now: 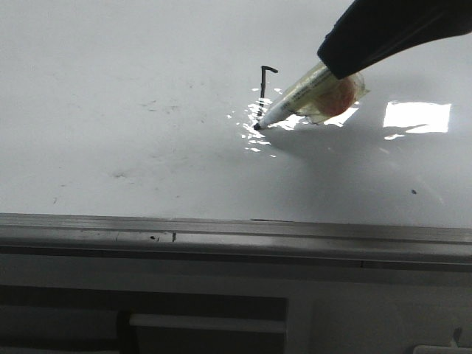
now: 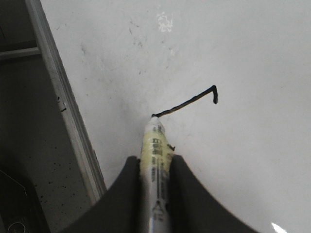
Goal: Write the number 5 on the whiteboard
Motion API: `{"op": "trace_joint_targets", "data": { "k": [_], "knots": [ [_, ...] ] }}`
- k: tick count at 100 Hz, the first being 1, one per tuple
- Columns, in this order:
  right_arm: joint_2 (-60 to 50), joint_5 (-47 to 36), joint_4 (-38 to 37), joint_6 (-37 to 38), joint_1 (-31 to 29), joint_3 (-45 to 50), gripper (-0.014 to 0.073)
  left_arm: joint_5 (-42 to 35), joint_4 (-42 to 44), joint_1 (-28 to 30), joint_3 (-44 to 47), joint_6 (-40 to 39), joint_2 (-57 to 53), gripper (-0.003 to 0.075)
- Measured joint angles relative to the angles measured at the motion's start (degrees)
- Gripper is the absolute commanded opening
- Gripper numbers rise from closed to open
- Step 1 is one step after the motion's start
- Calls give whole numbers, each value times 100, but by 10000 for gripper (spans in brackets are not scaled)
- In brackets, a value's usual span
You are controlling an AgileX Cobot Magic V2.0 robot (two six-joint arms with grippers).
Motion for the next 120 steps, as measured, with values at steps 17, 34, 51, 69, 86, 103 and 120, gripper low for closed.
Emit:
{"op": "trace_joint_targets", "data": {
  "k": [17,34,51,69,86,103,120],
  "knots": [
    [-11,143,-649,910,50,0,-41,0,0,0,0,0,0,-20],
    [-245,656,-1864,2153,69,0,-41,0,0,0,0,0,0,-20],
    [-436,1154,-2124,2412,59,24,-41,0,0,0,0,0,0,-20],
    [-440,1377,-1659,2466,207,149,-41,0,0,0,0,0,0,-20],
    [-37,1267,-1506,2551,831,225,-41,0,0,0,0,0,0,-20],
    [328,977,-1383,2725,1006,12,-42,0,0,0,0,0,0,-20],
    [136,1009,-1647,2758,1006,-643,-42,0,0,0,0,0,0,-20]
  ]
}}
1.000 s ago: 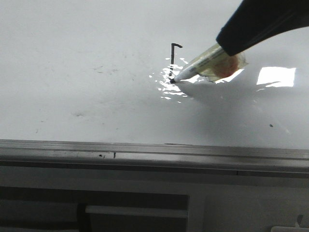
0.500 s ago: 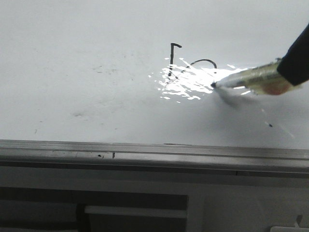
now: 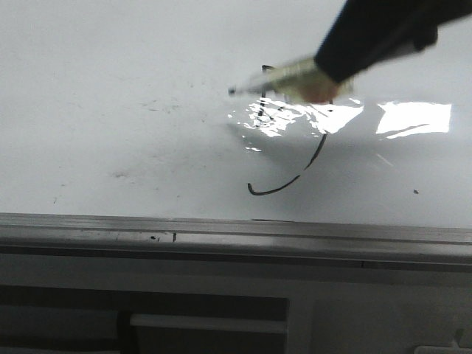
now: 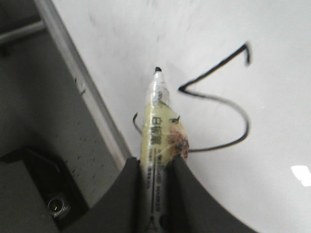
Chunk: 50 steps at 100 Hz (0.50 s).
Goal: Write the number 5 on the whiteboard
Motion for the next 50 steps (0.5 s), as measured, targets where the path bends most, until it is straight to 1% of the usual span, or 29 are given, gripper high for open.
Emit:
{"op": "trace_joint_targets", "data": {
  "k": [10,28,50],
  "knots": [
    [-110,135,-245,23,-57,-329,-42,0,0,0,0,0,0,-20],
    [22,608,-414,45,-455,-408,-42,0,0,0,0,0,0,-20],
    [118,545,-405,45,-515,-408,-42,0,0,0,0,0,0,-20]
  ]
}}
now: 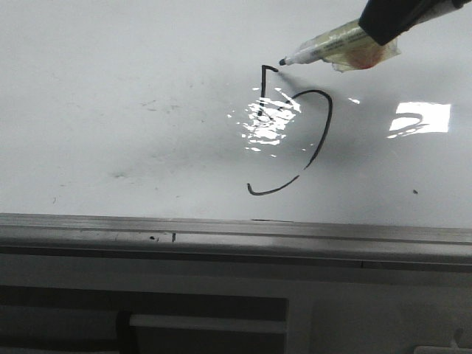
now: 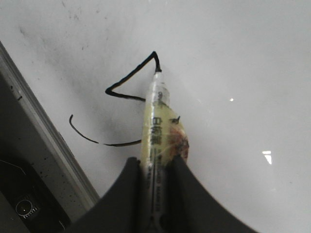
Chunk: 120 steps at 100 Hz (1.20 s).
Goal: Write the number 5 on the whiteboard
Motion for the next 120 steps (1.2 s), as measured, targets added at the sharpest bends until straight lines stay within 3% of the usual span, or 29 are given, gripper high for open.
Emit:
{"op": "trace_joint_targets", "data": {
  "k": [82,120],
  "knots": [
    [346,-137,217,13,-23,-23,-42,0,0,0,0,0,0,-20],
    [116,664,171,331,-492,-32,-42,0,0,0,0,0,0,-20]
  ]
}}
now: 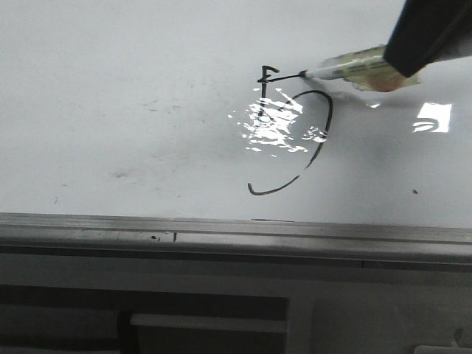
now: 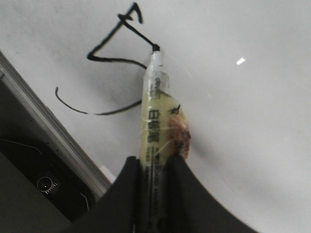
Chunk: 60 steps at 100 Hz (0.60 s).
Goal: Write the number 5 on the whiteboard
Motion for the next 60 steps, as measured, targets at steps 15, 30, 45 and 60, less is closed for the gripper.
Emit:
{"op": "trace_joint_targets", "data": {
  "k": [15,30,45,60],
  "knots": [
    [-203,208,-87,74,-205,0,-42,0,0,0,0,0,0,-20],
    [-218,235,-111,98,-241,0,-42,0,0,0,0,0,0,-20],
    [-288,224,-111,98,-226,0,-42,0,0,0,0,0,0,-20],
    [-689,79,-246,137,281,-14,-42,0,0,0,0,0,0,29]
  ]
}}
